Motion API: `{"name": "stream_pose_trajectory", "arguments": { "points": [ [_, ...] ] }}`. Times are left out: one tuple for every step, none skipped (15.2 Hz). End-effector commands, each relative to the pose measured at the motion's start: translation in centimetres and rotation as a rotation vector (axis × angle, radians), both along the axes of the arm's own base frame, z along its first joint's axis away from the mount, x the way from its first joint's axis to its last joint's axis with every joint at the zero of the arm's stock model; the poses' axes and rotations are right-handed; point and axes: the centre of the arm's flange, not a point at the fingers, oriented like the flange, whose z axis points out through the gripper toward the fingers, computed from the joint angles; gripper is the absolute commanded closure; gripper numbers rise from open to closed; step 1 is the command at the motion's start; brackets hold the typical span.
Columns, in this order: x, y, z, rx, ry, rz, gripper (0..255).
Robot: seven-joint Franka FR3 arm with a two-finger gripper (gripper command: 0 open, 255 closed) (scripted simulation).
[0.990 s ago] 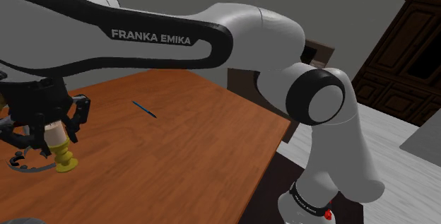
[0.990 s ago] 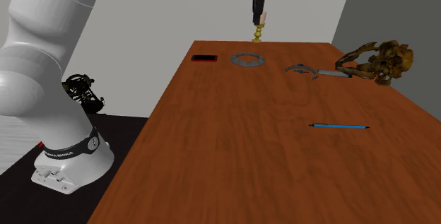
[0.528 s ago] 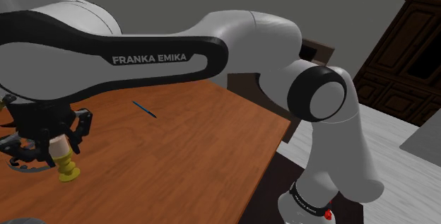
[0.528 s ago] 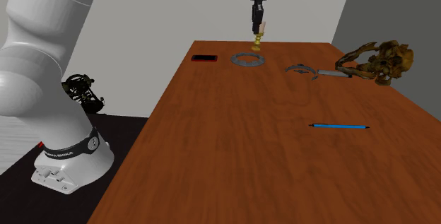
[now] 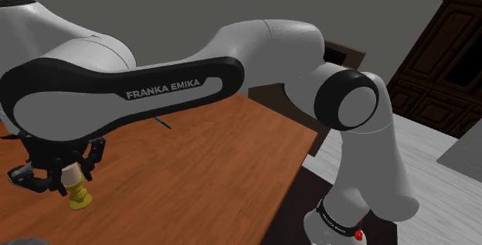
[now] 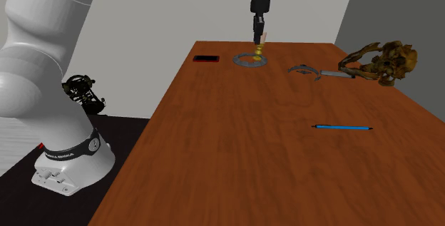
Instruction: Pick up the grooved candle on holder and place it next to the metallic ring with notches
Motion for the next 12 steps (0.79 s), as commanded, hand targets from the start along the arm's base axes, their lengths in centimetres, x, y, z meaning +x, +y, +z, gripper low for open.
{"name": "stream_pose_trajectory", "arguments": {
  "points": [
    [0.0, 0.0, -1.1, 0.000, 0.000, 0.000, 255],
    [0.0, 0.0, -1.6, 0.000, 0.000, 0.000, 255],
    [0.0, 0.0, -2.2, 0.000, 0.000, 0.000, 255],
    [0.0, 0.0, -2.7, 0.000, 0.000, 0.000, 255],
    [0.0, 0.0, -3.2, 0.000, 0.000, 0.000, 255],
    [0.0, 0.0, -3.8, 0.000, 0.000, 0.000, 255],
    [0.0, 0.0, -4.3, 0.000, 0.000, 0.000, 255],
    [0.0, 0.0, -4.8, 0.000, 0.000, 0.000, 255],
    [0.0, 0.0, -5.3, 0.000, 0.000, 0.000, 255],
    [0.0, 0.0, -5.9, 0.000, 0.000, 0.000, 255],
    [0.0, 0.0, -6.5, 0.000, 0.000, 0.000, 255],
    [0.0, 0.0, -6.5, 0.000, 0.000, 0.000, 255]
  ]
}}
